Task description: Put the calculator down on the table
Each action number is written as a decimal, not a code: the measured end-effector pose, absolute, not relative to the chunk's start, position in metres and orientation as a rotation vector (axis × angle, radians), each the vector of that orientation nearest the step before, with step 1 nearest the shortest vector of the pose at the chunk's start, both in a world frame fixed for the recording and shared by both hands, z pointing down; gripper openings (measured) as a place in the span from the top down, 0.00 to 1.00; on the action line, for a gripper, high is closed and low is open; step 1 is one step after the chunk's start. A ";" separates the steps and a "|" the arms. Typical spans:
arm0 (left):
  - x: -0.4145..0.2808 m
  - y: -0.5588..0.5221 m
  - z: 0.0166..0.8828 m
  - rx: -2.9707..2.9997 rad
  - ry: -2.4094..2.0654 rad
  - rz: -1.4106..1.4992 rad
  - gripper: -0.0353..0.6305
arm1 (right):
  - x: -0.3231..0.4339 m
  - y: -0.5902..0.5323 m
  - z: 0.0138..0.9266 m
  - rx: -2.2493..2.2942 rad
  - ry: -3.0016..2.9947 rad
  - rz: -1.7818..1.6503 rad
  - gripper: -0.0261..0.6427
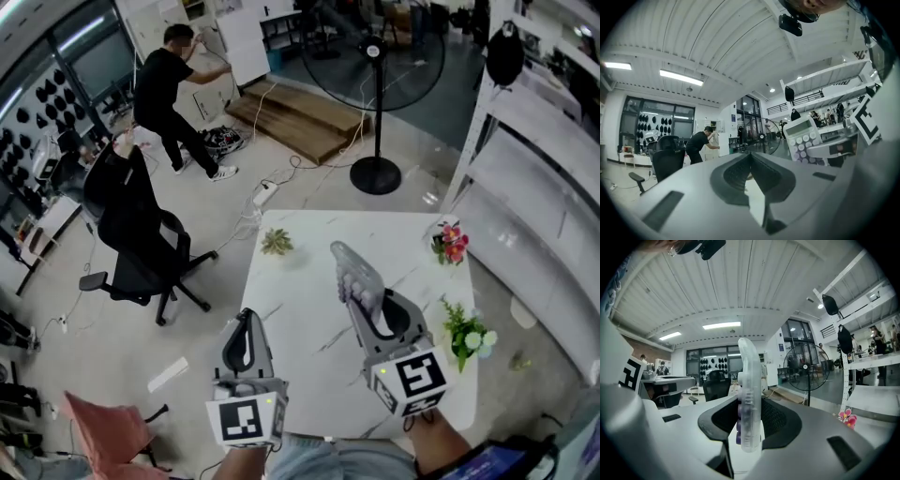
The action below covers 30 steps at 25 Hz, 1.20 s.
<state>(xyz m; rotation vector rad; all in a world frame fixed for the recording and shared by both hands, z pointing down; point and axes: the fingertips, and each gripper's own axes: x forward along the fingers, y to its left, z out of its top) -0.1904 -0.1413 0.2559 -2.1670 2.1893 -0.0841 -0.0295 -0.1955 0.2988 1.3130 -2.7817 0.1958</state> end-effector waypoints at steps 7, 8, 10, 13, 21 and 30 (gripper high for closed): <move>-0.214 -0.165 0.293 -2.236 2.227 -0.157 0.94 | -0.053 -0.211 0.344 1.286 -2.695 0.301 0.74; -0.216 -0.167 0.297 -2.244 2.230 -0.165 0.94 | -0.055 -0.211 0.351 1.285 -2.681 0.317 0.74; -0.217 -0.172 0.308 -2.272 2.225 -0.180 0.94 | -0.058 -0.212 0.367 1.282 -2.652 0.353 0.74; -0.217 -0.177 0.323 -2.307 2.226 -0.212 0.94 | -0.059 -0.211 0.390 1.277 -2.610 0.403 0.74; -0.212 -0.183 0.358 -2.397 2.201 -0.274 0.94 | -0.061 -0.201 0.452 1.250 -2.498 0.540 0.74; -0.214 -0.185 0.399 -2.470 2.219 -0.372 0.94 | -0.062 -0.189 0.501 1.223 -2.390 0.648 0.74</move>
